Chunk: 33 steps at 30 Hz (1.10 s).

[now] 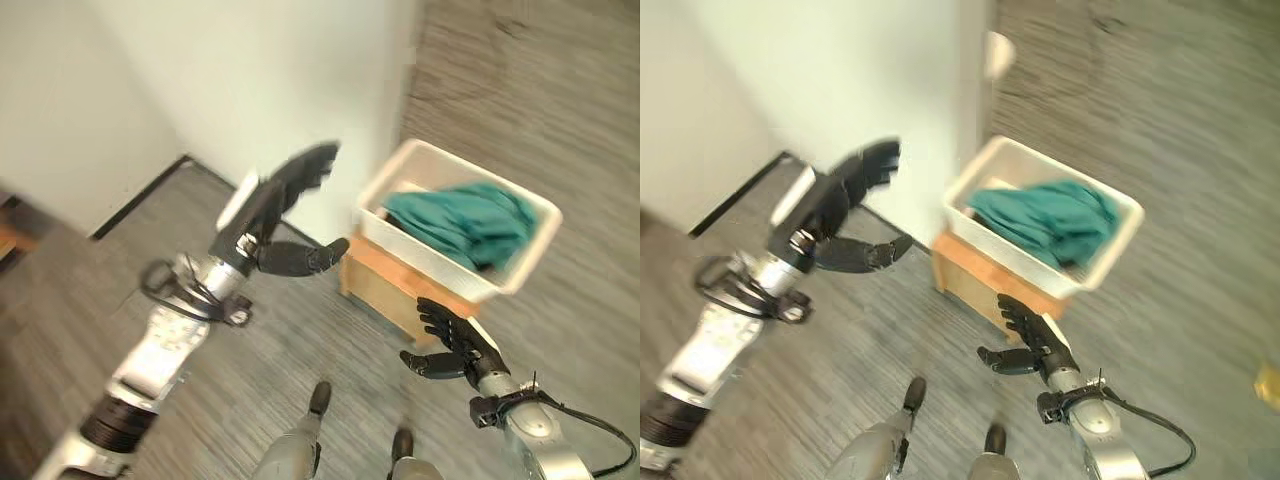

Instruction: Pick up bed clothes into laundry basket.

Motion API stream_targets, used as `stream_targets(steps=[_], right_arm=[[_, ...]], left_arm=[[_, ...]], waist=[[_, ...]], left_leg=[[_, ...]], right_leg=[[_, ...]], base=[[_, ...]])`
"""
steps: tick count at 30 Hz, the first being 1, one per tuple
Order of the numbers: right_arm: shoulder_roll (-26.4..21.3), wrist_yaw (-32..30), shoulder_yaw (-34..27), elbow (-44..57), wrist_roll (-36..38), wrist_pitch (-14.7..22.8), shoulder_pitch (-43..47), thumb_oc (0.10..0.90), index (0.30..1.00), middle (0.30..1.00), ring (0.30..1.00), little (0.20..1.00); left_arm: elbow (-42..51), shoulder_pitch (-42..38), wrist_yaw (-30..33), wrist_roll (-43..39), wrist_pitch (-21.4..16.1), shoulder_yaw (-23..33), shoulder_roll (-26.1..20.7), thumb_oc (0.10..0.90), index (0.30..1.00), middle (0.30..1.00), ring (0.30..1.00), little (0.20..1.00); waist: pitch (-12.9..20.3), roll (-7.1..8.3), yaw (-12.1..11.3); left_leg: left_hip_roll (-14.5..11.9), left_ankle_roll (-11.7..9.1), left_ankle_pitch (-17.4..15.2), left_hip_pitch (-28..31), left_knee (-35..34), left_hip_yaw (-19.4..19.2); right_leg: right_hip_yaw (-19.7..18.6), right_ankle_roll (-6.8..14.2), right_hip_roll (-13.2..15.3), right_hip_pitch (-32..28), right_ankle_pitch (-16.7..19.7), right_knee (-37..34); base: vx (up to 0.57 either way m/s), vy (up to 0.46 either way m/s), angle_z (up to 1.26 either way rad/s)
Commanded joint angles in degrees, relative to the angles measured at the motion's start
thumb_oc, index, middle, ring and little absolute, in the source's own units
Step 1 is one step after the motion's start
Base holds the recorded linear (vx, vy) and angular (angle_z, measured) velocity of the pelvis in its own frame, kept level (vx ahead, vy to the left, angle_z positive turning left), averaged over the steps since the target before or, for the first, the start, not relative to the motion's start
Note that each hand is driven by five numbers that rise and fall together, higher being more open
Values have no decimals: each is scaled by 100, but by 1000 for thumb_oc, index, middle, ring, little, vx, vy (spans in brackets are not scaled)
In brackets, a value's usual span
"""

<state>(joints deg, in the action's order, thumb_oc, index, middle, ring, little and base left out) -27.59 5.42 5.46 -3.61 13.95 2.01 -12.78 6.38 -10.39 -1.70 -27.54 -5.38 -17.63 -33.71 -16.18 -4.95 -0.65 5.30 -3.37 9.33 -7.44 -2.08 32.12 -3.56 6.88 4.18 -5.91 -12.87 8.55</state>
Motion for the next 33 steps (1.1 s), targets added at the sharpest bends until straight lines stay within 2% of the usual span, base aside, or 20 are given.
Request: stream_targets(steps=[1,2,3,5,6,8,10,11,12,14,15,16,18,22,23,25,28,30,32,33], right_arm=[[-70,-26,50,519,42,433,435,800,900,900,900,900],[-136,-35,41,547,95,470,512,800,900,900,900,900],[-198,-14,54,544,132,474,555,800,900,900,900,900],[-444,59,108,566,162,473,825,800,900,900,900,900],[-577,78,89,521,277,454,815,800,900,900,900,900],[-687,127,74,435,351,427,836,800,900,900,900,900],[-805,93,-182,427,221,312,728,800,900,900,900,900],[-808,93,-176,433,219,308,727,800,900,900,900,900],[-773,62,-416,436,232,274,579,800,900,900,900,900],[-608,79,-529,421,463,352,539,800,900,900,900,900],[-524,128,-502,450,618,391,548,800,900,900,900,900],[-453,237,-411,502,764,438,531,800,900,900,900,900],[-309,274,-237,449,756,350,425,800,900,900,900,900],[-104,349,-28,450,675,270,331,800,900,900,900,900],[-19,303,-46,484,703,264,261,800,900,900,900,900],[40,328,62,456,609,233,304,800,900,900,900,900],[149,221,202,423,501,219,521,800,900,900,900,900],[316,254,375,532,521,238,635,800,900,900,900,900],[387,285,369,641,536,247,579,800,900,900,900,900],[426,251,335,605,566,268,492,800,900,900,900,900]], left_arm=[[513,-374,-220,54,-587,56,-264,800,900,900,900,900],[482,-431,-260,170,-601,11,-247,800,900,900,900,900],[497,-449,-306,215,-590,53,-239,800,900,900,900,900],[574,21,-317,158,-586,467,-111,800,900,900,900,900],[731,625,-383,24,-531,857,132,800,900,900,900,900],[813,994,-395,33,-507,1051,227,800,900,900,900,900],[854,1422,-393,-19,-412,1412,372,800,900,900,900,900],[868,1437,-395,-20,-405,1423,375,800,900,900,900,900],[785,1753,-523,-161,-291,1504,486,800,900,900,900,900],[836,1869,-601,-126,-286,1524,500,800,900,900,900,900],[843,1820,-614,-136,-293,1501,482,800,900,900,900,900],[823,1730,-578,-100,-303,1492,507,800,900,900,900,900],[804,1532,-504,-42,-279,1457,606,800,900,900,900,900],[720,1406,-436,71,-284,1289,823,800,900,900,900,900],[684,1429,-478,84,-274,1228,821,800,900,900,900,900],[551,1572,-481,144,-259,1192,820,800,900,900,900,900],[551,1688,-315,232,-223,1320,780,800,900,900,900,900],[367,1702,-96,120,-293,1540,766,800,900,900,900,900],[171,1622,50,89,-341,1551,859,800,900,900,900,900],[69,1611,180,30,-398,1564,1059,800,900,900,900,900]], waist=[[463,379,-328],[453,391,-397],[426,418,-464],[314,511,-785],[234,634,-884],[104,657,-945],[40,773,-767],[51,767,-766],[92,888,-736],[143,1037,-630],[205,1059,-536],[292,1089,-361],[436,1025,-132],[626,821,128],[675,711,144],[752,570,42],[742,534,-64],[587,506,-52],[553,488,125],[630,425,398]], left_leg=[[242,-137,-121,-309,341,30],[307,-203,-39,-494,450,184],[353,-263,27,-627,484,256],[269,-423,334,-913,338,469],[309,-479,220,-1093,287,496],[294,-490,98,-1210,539,338],[-113,-147,-264,-1193,987,-1061],[-113,-142,-267,-1219,1016,-1067],[-253,-119,-535,-1098,1674,-1724],[-384,-70,-1001,-952,2353,-2076],[-602,-73,-1061,-762,2406,-2364],[-1052,-70,-1015,-455,2508,-2915],[-1559,-198,-1172,174,2290,-3541],[-1757,-310,-1586,806,1614,-4444],[-1739,-299,-1516,814,1190,-4788],[-1478,-243,-1411,797,666,-4609],[-1260,-94,-1451,779,565,-4300],[-1019,124,-1546,785,608,-3951],[-882,195,-1570,763,606,-3608],[-751,236,-1529,837,480,-3185]], right_leg=[[-1675,-132,-630,340,-93,587],[-2022,-209,-810,237,-180,579],[-2069,-322,-871,158,-198,477],[-1614,-559,-1002,112,-120,54],[-1397,-604,-1018,149,-36,-133],[-1286,-617,-1006,270,68,-98],[-618,-549,-761,442,106,-66],[-624,-540,-763,453,118,-73],[96,-498,-445,538,202,-174],[653,-477,-88,623,456,-340],[894,-463,-1,631,524,-408],[1296,-462,90,691,624,-437],[1924,-438,267,759,632,-401],[3074,-359,681,697,692,-229],[3336,-303,761,660,751,-247],[3637,-201,880,633,880,-235],[3614,-109,1077,760,999,76],[3004,120,1417,997,1125,727],[1918,223,1204,1156,1150,813],[468,235,509,1212,843,568]], base=[[-77,-49,186],[-180,-69,180],[-251,-191,224],[-417,-446,221],[-406,-418,153],[-331,-149,200],[-359,-6,178],[-332,-5,146],[-332,-14,164],[-353,7,174],[-280,51,244],[-278,82,237],[-193,106,230],[-114,134,172],[-82,188,259],[-40,197,151],[24,193,81],[3,177,81],[19,104,108],[73,116,148]])
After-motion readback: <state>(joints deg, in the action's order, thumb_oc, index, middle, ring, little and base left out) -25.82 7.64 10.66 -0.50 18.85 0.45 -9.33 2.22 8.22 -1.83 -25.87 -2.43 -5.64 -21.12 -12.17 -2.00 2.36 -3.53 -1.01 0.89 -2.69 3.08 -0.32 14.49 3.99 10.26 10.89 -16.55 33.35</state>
